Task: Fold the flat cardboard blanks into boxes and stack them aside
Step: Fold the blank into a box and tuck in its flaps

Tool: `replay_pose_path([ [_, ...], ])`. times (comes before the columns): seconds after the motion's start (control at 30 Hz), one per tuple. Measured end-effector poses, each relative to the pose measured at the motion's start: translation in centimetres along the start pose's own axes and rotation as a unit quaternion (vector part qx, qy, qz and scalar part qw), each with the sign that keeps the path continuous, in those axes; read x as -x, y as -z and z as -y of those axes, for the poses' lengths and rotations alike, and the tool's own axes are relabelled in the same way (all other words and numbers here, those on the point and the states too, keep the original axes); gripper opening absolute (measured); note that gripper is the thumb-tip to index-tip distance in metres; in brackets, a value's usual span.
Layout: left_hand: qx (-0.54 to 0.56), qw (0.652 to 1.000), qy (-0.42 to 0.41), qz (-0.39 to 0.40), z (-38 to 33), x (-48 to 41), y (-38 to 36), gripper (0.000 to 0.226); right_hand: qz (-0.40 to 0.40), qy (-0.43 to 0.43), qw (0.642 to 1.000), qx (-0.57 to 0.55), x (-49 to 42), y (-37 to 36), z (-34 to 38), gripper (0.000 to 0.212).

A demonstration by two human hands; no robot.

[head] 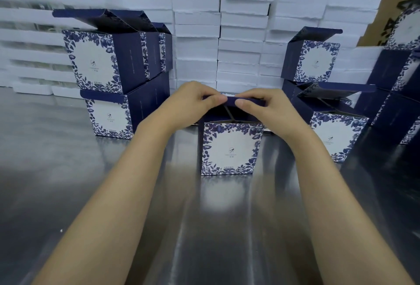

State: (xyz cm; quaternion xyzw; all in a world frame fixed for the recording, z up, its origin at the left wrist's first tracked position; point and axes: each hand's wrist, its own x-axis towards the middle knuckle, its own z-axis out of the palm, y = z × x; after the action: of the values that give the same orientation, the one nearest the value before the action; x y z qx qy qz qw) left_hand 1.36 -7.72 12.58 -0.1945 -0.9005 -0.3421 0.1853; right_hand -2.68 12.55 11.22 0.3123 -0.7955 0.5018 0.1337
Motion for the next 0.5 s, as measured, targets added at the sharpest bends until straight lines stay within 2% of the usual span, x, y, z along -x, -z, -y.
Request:
replay_pose_path([
  [0.17, -0.046, 0.995, 0.001, -0.087, -0.8, -0.3, -0.9, 0.035, -0.118, 0.079, 0.987, 0.077, 0.0, -1.5, 0.4, 0.011],
  [0.3, -0.046, 0.995, -0.002, -0.083, -0.8, -0.3, -0.9, 0.030, -0.061, 0.035, 0.997, 0.034, -0.2, -0.6, 0.6, 0.009],
  [0.5, -0.024, 0.997, -0.017, -0.065, -0.2, 0.0, 0.5, 0.021, -0.099, 0.042, 0.994, -0.032, 0.4, 0.9, 0.4, 0.017],
])
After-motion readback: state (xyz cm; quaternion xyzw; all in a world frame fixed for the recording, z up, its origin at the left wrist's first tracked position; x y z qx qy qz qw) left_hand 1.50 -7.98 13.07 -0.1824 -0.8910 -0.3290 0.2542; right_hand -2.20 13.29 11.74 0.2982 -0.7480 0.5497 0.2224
